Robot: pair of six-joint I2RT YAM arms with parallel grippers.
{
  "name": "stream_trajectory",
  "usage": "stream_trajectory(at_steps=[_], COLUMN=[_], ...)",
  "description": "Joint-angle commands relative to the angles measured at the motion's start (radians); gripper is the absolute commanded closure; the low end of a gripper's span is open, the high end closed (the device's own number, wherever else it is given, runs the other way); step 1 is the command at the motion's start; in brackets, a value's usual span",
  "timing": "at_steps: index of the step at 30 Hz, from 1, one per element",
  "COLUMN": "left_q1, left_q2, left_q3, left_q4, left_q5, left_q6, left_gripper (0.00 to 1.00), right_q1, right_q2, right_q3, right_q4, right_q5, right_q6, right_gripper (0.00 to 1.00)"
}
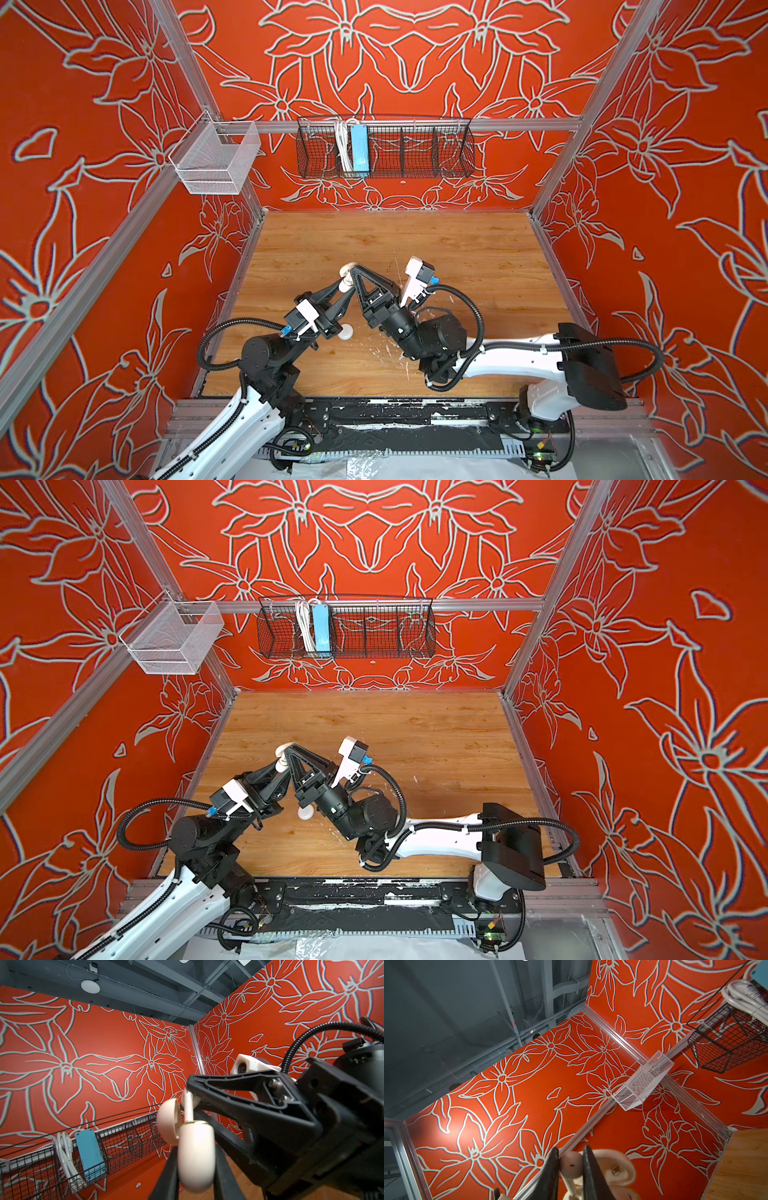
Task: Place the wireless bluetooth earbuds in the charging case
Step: 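Lower the earbud stem-first into the case slot with the right gripper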
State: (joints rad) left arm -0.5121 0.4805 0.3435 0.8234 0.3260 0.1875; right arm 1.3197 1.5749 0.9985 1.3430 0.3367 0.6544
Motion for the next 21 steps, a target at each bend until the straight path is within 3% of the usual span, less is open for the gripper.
stream_trajectory(at_steps=[1,11,16,21], left_q1=[-0.023,-0.023,-0.023,-0.025], left_q2=[-0.016,0.004,0.001,-0.025], left_q3=[0.024,0.049,0.055,0.051], left_q4=[0.075,0.072,0.069,0.060], left_q5=[0.091,0.090,0.088,0.087], left_q6=[0.015,0.055,0.067,0.064], left_gripper=[1.00,1.00,1.00,1.00], right_q1=[0.007,0.015,0.026,0.031], right_q2=[0.022,0.047,0.022,-0.004], right_q3=[-0.024,-0.030,-0.054,-0.091], right_q4=[-0.138,-0.164,-0.159,-0.153], right_q5=[0.004,-0.081,-0.080,-0.006], right_q6=[0.006,0.113,0.099,0.042], right_gripper=[1.00,1.00,1.00,1.00])
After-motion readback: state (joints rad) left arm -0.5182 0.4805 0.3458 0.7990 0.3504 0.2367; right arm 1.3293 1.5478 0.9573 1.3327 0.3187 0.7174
